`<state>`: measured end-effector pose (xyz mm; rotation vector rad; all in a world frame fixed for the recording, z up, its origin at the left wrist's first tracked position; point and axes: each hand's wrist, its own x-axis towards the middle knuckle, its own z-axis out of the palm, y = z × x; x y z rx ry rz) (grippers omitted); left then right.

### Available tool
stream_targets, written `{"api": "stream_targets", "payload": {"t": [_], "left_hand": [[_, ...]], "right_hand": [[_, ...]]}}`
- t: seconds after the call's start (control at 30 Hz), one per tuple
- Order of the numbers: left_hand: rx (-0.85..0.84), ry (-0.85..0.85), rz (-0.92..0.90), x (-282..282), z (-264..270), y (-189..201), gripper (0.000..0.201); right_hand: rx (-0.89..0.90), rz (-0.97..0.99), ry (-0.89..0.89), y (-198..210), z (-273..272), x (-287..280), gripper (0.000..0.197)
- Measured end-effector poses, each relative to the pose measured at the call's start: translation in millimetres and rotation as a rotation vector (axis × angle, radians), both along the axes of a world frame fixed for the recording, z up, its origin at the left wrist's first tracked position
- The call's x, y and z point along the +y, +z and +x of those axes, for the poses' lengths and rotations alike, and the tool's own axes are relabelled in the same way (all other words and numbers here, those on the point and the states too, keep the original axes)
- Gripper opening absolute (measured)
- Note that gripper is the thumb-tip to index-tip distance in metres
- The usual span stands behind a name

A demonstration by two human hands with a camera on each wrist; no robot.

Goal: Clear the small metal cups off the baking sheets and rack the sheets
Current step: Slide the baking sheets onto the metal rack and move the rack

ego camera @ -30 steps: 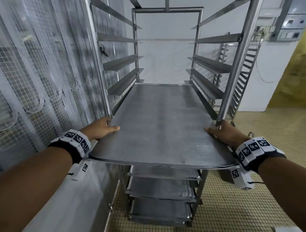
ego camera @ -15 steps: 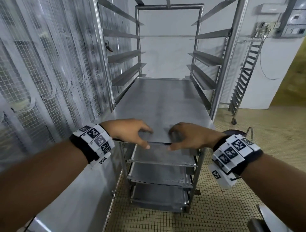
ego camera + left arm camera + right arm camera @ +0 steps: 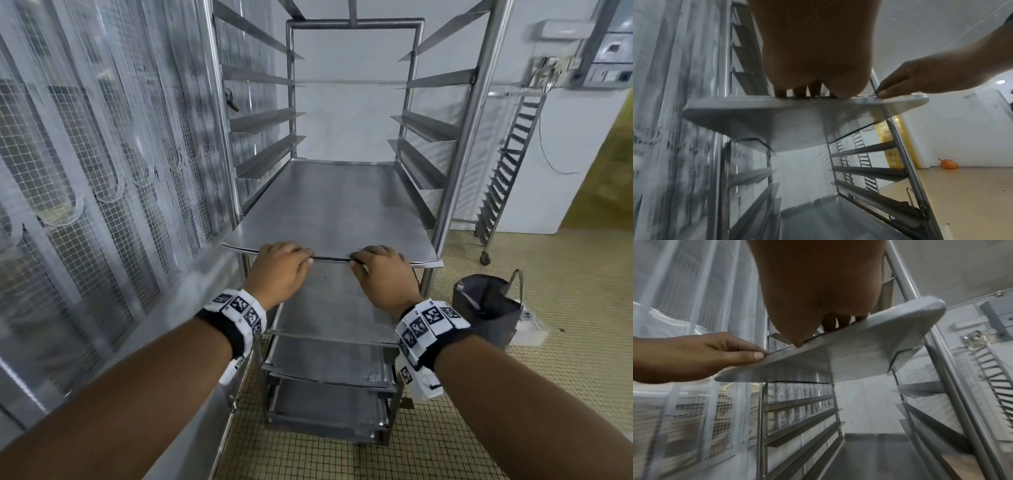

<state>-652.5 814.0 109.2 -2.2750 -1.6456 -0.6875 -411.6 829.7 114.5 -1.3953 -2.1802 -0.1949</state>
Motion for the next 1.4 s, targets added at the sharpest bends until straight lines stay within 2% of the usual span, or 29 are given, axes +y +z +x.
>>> {"api": "stream_targets", "payload": {"t": [0.07,0.2,0.4,0.57,0.8,0.97,1.07,1.13,1.23,1.33,1.4], "left_hand": [[-0.043,0.030,0.121,5.1,4.7,-17.2,0.041],[-0.080,0.031,0.279,16.1,9.5,-31.9,0.030],[-0.107,0.030,0.304,52.1,7.4,-36.8,0.029],[-0.151,0.012,0.271,96.9,5.0,-33.4,0.035],[-0.187,0.003,0.191,158.3,3.0,-22.4,0.036],[-0.187,-0.020,0.022,179.7,-3.6,-10.2,0.043],[-0.072,-0.011,-0.079,175.6,-3.4,-5.2,0.048],[0.000,0.029,-0.138,165.7,0.5,-12.8,0.065],[-0.029,0.000,-0.100,146.1,9.0,-39.4,0.080],[-0.096,-0.126,-0.077,128.0,33.4,-77.6,0.064],[-0.175,-0.214,-0.222,110.9,64.5,-98.3,0.043]], "right_hand": [[0.054,0.092,-0.022,-12.2,-4.4,5.5,0.035],[0.052,0.243,-0.065,-25.2,-8.6,14.2,0.027],[0.050,0.316,-0.100,-31.1,-11.6,46.1,0.028],[0.045,0.248,-0.129,-25.1,-15.1,87.3,0.034],[0.010,0.041,-0.183,-12.0,-16.2,146.2,0.042],[-0.008,-0.138,-0.236,0.6,-22.6,165.9,0.041],[0.013,-0.172,-0.265,3.3,-28.4,164.1,0.041],[0.030,-0.154,-0.284,-2.9,-30.1,155.0,0.044],[0.094,-0.133,-0.264,-27.8,-25.7,127.2,0.052],[0.073,-0.253,-0.340,-61.6,0.1,83.5,0.051],[0.094,-0.400,-0.438,-84.0,30.3,44.1,0.044]]}}
